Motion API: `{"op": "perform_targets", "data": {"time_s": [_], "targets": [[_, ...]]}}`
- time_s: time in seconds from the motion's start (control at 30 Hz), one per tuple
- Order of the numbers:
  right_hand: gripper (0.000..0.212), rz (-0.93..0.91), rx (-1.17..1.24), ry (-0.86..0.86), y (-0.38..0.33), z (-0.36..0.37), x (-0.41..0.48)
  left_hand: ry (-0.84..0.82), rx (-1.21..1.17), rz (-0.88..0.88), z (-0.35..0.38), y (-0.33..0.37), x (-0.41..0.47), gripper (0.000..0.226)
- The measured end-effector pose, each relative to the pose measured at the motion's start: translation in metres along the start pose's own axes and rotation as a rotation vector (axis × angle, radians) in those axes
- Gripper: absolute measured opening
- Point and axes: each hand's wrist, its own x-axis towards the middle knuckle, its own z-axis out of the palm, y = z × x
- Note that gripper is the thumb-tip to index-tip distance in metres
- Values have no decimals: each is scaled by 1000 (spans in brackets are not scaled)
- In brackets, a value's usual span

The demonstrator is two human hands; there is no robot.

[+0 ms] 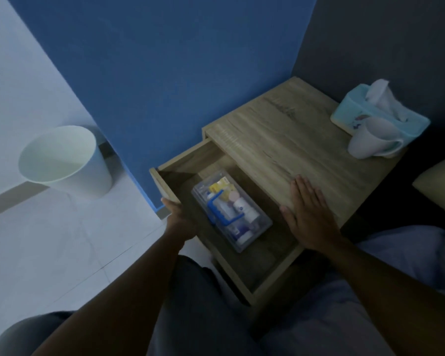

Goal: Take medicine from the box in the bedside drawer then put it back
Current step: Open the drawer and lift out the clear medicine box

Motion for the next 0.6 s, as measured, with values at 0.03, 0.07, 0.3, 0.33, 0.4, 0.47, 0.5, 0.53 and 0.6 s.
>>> {"op": "perform_targets", "data": {"time_s": [0.03,0.07,0.3,0.33,0.4,0.47,0.5,0.53,0.6], "targets": [[77,3,-3,-12,1,1,1,-24,25,-14,-3,0,-5,65],[76,13,-2,-29,0,1,2,-44,71,-17,-5,2,-11,69],[59,-229,121,86,-58,-17,-36,242,356,457,-28,27,-38,104],[55,-261,141,89,-74,-16,-43,236,406,479,-30,32,-35,98],[56,-183,154,53,-107,-11,-49,152,527,475,-30,43,-28,90],[69,40,168,-17,-135,-4,-49,33,589,434,-25,50,-20,86],[77,164,206,-50,-145,1,-48,-13,596,419,-22,52,-15,84],[85,280,258,-75,-152,5,-46,-47,604,411,-19,53,-10,82],[93,486,368,-114,-157,14,-39,-101,596,378,-13,54,2,82]]}}
